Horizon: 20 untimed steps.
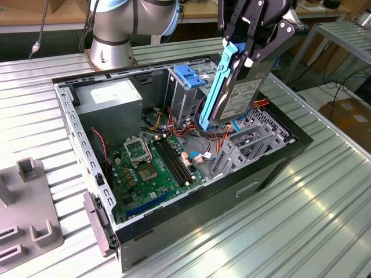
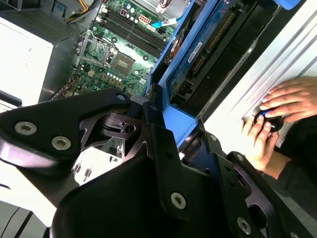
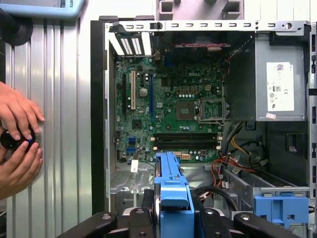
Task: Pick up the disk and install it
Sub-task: 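Insert the disk into the insertion slot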
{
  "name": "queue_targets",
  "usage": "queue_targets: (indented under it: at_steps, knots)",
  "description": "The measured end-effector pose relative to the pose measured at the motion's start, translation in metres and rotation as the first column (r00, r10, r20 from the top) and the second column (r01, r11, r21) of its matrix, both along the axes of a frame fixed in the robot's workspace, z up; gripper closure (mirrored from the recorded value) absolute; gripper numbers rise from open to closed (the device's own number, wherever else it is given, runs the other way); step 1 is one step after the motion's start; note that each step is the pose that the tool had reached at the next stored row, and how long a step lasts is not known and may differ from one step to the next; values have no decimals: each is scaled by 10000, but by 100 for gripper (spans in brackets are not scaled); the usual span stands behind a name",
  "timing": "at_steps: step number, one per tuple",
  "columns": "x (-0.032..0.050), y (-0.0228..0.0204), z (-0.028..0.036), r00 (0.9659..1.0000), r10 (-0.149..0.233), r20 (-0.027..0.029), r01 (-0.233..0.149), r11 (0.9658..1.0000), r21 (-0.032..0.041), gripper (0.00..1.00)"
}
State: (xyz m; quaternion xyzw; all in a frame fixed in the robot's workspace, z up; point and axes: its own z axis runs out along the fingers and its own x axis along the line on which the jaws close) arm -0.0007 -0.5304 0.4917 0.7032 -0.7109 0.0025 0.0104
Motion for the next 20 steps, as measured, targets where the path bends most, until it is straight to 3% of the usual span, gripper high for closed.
queue_targets:
  at_steps: [2, 5, 7, 9, 12, 16, 20]
  knots:
    - [32, -2, -33, 10000, -1, 44, 1, 10000, -4, 63]
    - [155, -8, -70, 10000, -1, 56, 1, 10000, -5, 63]
    - [244, -46, -106, 10000, 0, 65, 0, 10000, -20, 63]
    - [246, -107, -130, 10000, -1, 67, 1, 10000, -22, 63]
    - [262, -122, -150, 10000, 0, 75, 0, 10000, -38, 63]
    - [489, -129, -214, 10000, -1, 85, 2, 10000, -90, 63]
    - [595, -137, -251, 9999, 1, 173, 1, 9999, -122, 63]
